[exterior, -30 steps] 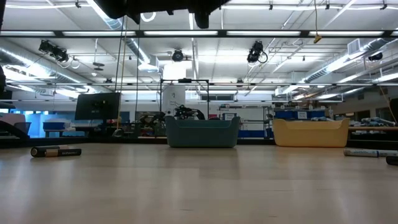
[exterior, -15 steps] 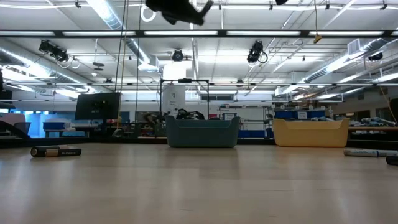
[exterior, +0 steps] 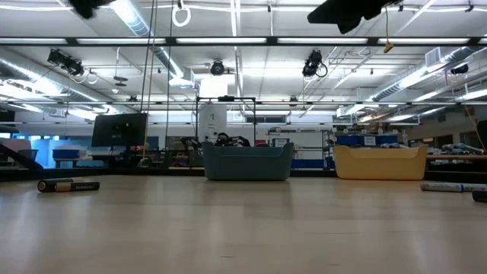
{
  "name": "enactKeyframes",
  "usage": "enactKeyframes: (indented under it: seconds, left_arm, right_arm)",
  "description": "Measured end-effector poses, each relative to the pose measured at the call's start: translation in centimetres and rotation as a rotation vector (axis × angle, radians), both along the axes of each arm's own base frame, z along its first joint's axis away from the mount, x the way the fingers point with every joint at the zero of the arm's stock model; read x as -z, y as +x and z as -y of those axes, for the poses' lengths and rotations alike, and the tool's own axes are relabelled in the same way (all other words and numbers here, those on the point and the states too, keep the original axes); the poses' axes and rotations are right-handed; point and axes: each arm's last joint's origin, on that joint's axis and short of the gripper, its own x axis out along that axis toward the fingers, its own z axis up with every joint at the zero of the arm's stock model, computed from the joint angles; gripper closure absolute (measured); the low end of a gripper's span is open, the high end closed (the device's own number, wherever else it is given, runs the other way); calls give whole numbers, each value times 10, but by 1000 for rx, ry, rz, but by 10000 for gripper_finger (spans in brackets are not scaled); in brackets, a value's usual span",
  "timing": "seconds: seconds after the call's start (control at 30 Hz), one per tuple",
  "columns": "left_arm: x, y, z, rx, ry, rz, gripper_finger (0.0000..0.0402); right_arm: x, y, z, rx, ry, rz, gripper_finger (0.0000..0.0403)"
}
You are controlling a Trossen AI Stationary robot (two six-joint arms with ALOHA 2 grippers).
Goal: Sort batteries
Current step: Put the small black battery into the orange bin
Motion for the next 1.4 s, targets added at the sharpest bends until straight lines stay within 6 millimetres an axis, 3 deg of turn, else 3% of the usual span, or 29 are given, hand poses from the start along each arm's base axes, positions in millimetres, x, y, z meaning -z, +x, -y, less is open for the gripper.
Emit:
enactKeyframes:
  seconds: [0.3,0.63,0.77,1.17,1.4]
  left_arm:
    - [15,-50,53,-310,-189,-79,372]
    - [49,-105,101,-590,-415,-152,372]
    - [71,-119,112,-657,-395,-268,372]
    - [117,-123,113,-670,-348,-338,372]
    - [140,-120,98,-745,-321,-361,372]
  right_arm:
    - [6,-1,0,-9,-15,-18,395]
    - [5,0,4,-6,-48,-20,388]
    - [5,0,6,-7,-41,-21,395]
    - [5,0,6,-6,-15,-12,393]
    - [5,0,6,-6,-15,-12,389]
